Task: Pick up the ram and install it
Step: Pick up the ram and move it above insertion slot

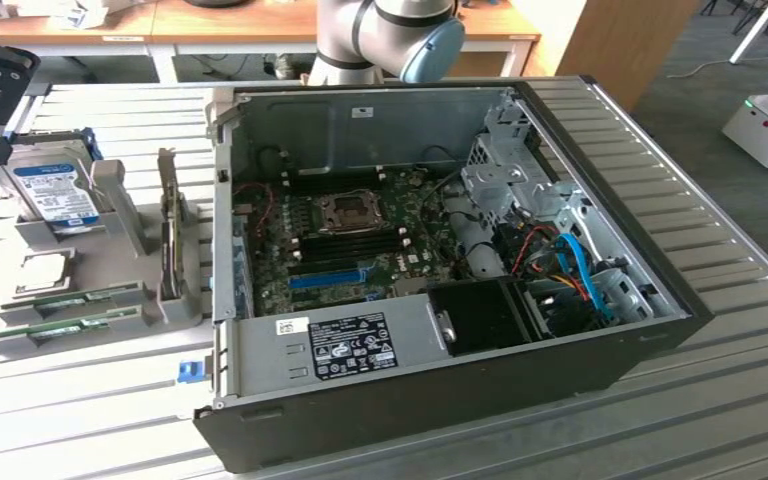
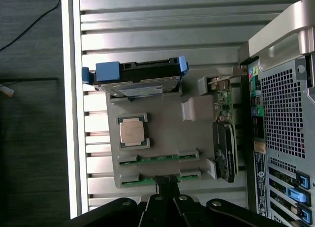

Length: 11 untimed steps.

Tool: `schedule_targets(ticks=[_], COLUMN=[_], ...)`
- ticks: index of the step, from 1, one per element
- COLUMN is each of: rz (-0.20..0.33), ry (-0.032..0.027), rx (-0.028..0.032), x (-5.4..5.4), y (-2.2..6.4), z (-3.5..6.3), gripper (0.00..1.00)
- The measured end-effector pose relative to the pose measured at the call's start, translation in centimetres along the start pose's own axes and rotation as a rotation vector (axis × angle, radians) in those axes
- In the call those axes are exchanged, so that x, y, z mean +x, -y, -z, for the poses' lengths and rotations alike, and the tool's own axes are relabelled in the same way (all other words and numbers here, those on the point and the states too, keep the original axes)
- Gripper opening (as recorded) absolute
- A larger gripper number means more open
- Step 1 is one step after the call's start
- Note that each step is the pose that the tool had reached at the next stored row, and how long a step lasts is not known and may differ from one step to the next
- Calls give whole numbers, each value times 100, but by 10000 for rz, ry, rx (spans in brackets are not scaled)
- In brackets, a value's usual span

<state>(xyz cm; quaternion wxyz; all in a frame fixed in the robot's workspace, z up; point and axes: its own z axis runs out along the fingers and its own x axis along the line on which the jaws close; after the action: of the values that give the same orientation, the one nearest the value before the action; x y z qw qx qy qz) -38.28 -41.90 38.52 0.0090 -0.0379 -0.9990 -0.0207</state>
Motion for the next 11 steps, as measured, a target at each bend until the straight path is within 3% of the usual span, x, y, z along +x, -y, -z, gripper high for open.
schedule_targets(ticks=[11], rz=[34], ry=[-2], rx=[1], x=[0], y=[0], z=[0], gripper=[11])
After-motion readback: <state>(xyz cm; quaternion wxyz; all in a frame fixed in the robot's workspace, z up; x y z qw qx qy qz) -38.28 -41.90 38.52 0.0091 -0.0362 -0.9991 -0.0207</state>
